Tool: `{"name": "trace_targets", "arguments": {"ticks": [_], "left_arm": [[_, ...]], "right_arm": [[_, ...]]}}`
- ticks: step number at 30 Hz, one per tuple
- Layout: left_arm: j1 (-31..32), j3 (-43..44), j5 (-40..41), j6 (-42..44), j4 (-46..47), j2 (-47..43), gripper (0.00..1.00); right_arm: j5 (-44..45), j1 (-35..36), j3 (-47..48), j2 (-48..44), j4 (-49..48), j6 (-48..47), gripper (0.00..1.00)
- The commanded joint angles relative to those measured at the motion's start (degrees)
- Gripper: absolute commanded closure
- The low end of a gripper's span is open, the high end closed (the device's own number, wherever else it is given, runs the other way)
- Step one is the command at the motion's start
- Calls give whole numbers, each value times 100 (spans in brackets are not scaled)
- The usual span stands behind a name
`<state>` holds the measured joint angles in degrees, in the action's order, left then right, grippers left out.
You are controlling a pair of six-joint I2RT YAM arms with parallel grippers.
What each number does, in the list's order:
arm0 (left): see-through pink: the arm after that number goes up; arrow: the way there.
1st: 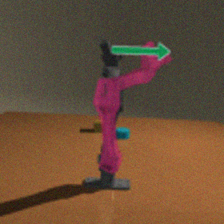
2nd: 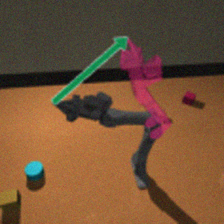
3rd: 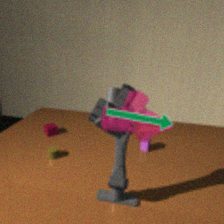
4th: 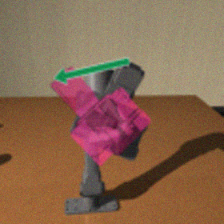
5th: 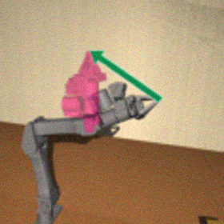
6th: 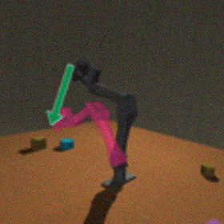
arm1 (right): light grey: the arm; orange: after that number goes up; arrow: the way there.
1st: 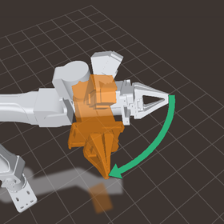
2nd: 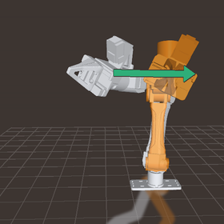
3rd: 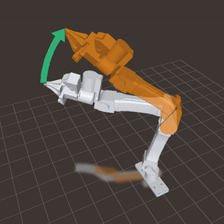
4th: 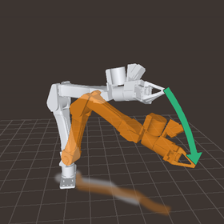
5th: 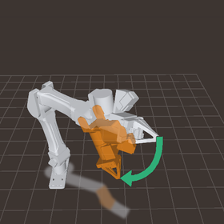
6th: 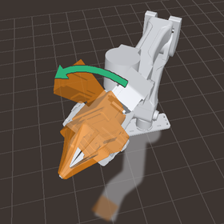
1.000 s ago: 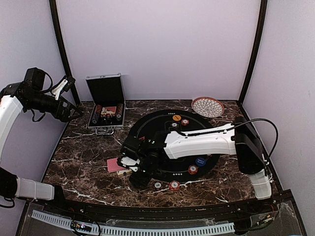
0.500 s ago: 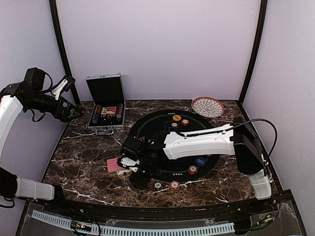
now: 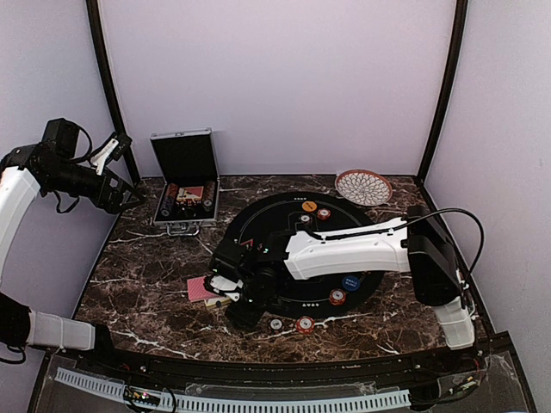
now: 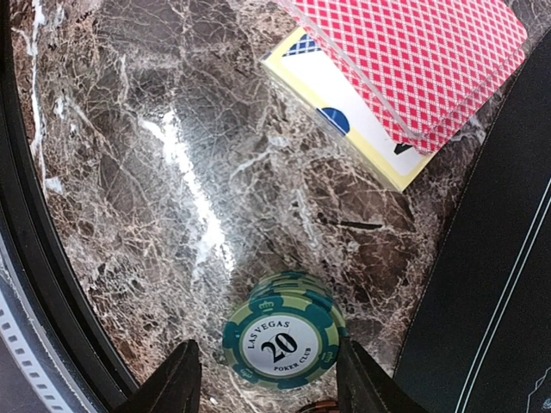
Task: Distribute texas hold em gaming equipment
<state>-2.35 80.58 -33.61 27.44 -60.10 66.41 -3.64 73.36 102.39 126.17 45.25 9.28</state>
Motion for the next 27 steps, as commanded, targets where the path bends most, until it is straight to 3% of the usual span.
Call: {"name": "trace_targets", "arguments": {"ticks": [1, 24, 27], "left_arm": [[14, 19, -69, 77, -82, -63, 1], [13, 165, -58, 100, -177, -58, 1], [15, 171, -91, 95, -177, -58, 1]], "right_arm": [[30, 82, 68, 186, 10, -1, 46], [-54, 99, 121, 243, 62, -59, 45], [-16, 99, 102, 251, 88, -67, 39]]}}
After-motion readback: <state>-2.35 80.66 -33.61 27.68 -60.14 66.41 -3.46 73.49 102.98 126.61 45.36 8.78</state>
